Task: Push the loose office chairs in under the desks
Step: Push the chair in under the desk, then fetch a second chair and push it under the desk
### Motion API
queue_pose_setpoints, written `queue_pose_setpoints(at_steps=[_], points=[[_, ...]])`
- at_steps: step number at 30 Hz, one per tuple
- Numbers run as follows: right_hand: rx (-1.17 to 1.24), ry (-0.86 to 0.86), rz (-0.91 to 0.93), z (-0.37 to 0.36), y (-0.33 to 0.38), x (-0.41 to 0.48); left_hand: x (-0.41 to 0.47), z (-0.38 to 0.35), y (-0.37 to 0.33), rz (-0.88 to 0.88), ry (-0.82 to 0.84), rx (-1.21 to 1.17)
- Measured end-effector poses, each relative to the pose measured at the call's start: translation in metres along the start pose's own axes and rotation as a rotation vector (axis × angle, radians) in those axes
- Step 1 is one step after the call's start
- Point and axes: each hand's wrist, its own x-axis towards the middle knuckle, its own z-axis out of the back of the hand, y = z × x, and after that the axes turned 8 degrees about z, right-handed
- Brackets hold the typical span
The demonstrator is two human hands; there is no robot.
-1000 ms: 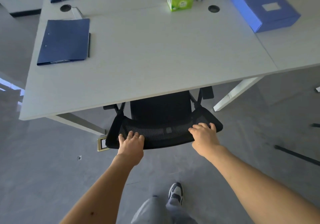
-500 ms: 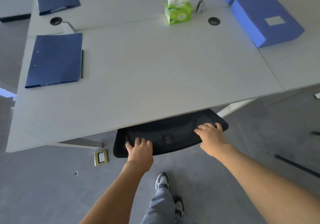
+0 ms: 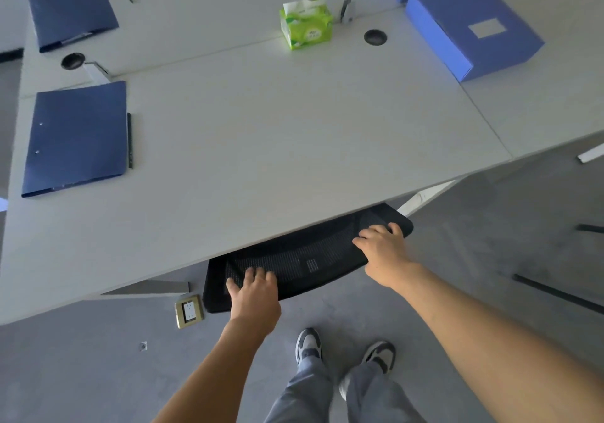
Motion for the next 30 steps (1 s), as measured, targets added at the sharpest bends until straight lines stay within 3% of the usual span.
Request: queue_pose_setpoints(at_steps=[9,21,30], points=[[0.057,-0.248,-0.082,-0.001,-0.033,-0.045,-0.011,0.044,-0.052,-0.089,-0.056,-0.009],[0.268,-0.346,-0.553,-0.025,-0.201,-0.238,-0.051,0.11,-0.291,-0.476,-0.194,0.073],[0.429,-0.372,-0.926,-0.083,-0.288,-0.398,-0.097,0.117,-0.486,-0.76,-0.216,0.196]])
